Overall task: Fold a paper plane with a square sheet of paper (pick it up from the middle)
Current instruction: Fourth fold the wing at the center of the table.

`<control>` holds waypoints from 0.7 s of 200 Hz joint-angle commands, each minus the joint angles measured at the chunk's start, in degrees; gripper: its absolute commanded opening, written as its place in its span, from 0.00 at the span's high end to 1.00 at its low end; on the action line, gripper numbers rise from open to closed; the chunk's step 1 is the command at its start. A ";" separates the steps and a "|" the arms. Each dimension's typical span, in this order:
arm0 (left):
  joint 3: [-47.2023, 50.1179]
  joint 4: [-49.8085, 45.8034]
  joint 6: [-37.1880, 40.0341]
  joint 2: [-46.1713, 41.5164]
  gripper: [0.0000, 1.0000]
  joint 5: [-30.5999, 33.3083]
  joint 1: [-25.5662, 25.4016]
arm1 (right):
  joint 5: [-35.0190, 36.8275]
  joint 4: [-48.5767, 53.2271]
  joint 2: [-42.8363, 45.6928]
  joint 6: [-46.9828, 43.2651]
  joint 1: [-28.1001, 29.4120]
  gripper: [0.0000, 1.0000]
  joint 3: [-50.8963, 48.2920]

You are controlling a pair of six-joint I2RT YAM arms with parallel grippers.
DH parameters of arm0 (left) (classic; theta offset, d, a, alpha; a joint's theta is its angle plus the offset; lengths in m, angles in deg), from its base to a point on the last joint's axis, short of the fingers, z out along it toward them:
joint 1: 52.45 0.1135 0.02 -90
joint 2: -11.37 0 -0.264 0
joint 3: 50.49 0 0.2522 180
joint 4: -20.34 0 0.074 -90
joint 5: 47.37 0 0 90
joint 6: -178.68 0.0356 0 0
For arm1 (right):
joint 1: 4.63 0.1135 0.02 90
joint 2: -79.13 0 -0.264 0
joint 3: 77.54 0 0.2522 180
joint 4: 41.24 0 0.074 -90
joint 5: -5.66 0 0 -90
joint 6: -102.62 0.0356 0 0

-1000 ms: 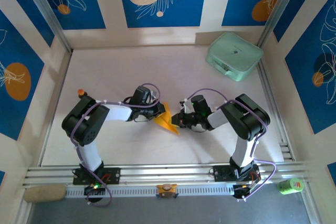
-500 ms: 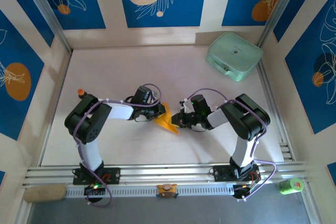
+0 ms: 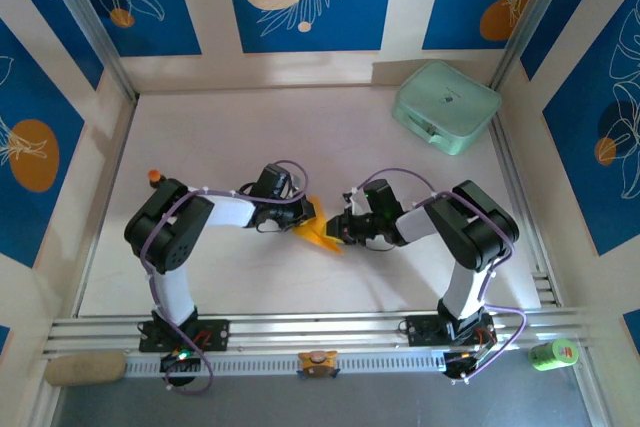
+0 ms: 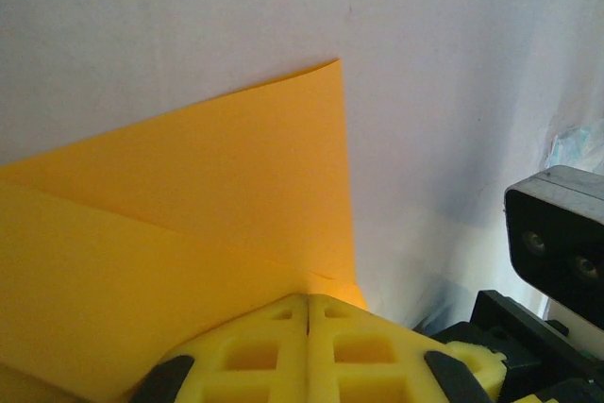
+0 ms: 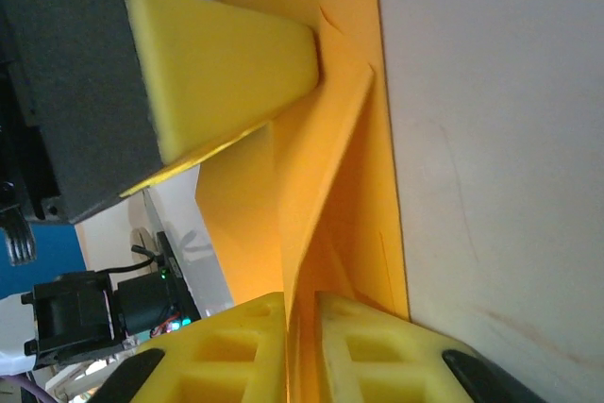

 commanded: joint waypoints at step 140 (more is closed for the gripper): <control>-0.71 -0.66 1.43 -0.43 0.95 -0.54 -0.44 | -2.48 12.40 1.36 -2.09 -0.95 0.94 -0.48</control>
